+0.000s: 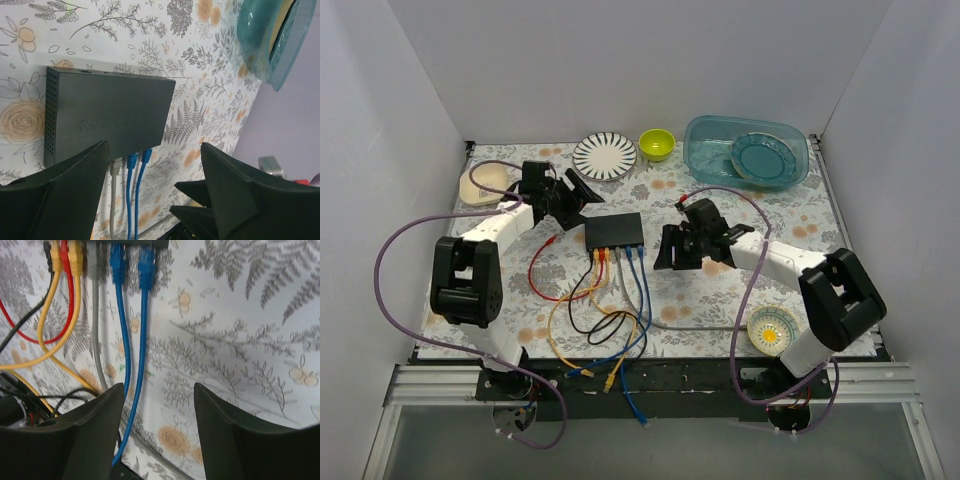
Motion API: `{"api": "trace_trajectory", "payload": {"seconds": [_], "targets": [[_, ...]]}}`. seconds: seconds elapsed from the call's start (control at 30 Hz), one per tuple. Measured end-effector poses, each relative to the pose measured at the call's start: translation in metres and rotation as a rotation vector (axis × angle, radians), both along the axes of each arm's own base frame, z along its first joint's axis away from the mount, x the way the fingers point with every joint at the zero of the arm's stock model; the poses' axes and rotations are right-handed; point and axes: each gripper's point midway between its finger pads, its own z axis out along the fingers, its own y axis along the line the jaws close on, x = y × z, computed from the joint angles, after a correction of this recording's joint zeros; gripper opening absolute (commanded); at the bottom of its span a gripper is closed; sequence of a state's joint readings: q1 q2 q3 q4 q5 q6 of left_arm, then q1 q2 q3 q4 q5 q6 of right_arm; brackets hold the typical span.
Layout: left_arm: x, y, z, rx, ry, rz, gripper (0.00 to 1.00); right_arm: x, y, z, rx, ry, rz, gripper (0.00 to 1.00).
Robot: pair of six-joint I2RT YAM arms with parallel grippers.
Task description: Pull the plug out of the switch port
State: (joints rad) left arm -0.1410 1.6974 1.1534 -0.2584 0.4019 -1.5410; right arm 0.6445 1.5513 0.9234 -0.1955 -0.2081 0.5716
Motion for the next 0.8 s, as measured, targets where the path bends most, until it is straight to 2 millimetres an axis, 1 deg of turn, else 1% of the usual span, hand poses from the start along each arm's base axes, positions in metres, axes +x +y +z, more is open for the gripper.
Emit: {"api": "trace_trajectory", "payload": {"seconds": [0.03, 0.17, 0.23, 0.3, 0.37, 0.4, 0.5, 0.6, 0.8], "targets": [[-0.001, -0.006, -0.004, -0.006, 0.0, -0.032, 0.64, 0.007, 0.004, -0.003, 0.01, 0.008, -0.008, 0.65], [-0.002, -0.017, -0.022, -0.027, 0.032, -0.098, 0.51, 0.028, 0.022, -0.008, 0.083, 0.042, -0.041, 0.64], [-0.003, -0.021, -0.032, -0.031, 0.057, -0.111, 0.49, 0.036, 0.031, -0.01, 0.127, 0.065, -0.055, 0.63], [-0.005, -0.024, -0.04, -0.029, 0.081, -0.115, 0.45, 0.043, 0.04, -0.013, 0.173, 0.082, -0.066, 0.62], [-0.007, -0.028, -0.042, -0.027, 0.084, -0.124, 0.4, 0.049, 0.047, -0.017, 0.218, 0.107, -0.08, 0.6], [-0.008, -0.031, -0.042, -0.026, 0.084, -0.126, 0.36, 0.052, 0.05, -0.019, 0.239, 0.117, -0.088, 0.59], [-0.01, -0.035, -0.043, -0.022, 0.085, -0.133, 0.31, 0.059, 0.057, -0.026, 0.294, 0.153, -0.109, 0.58], [-0.01, -0.036, -0.047, -0.011, 0.09, -0.135, 0.29, 0.07, 0.06, -0.029, 0.343, 0.164, -0.136, 0.57], [-0.01, -0.033, -0.073, 0.014, 0.142, -0.128, 0.28, 0.087, 0.054, -0.023, 0.407, 0.154, -0.181, 0.54]]}}
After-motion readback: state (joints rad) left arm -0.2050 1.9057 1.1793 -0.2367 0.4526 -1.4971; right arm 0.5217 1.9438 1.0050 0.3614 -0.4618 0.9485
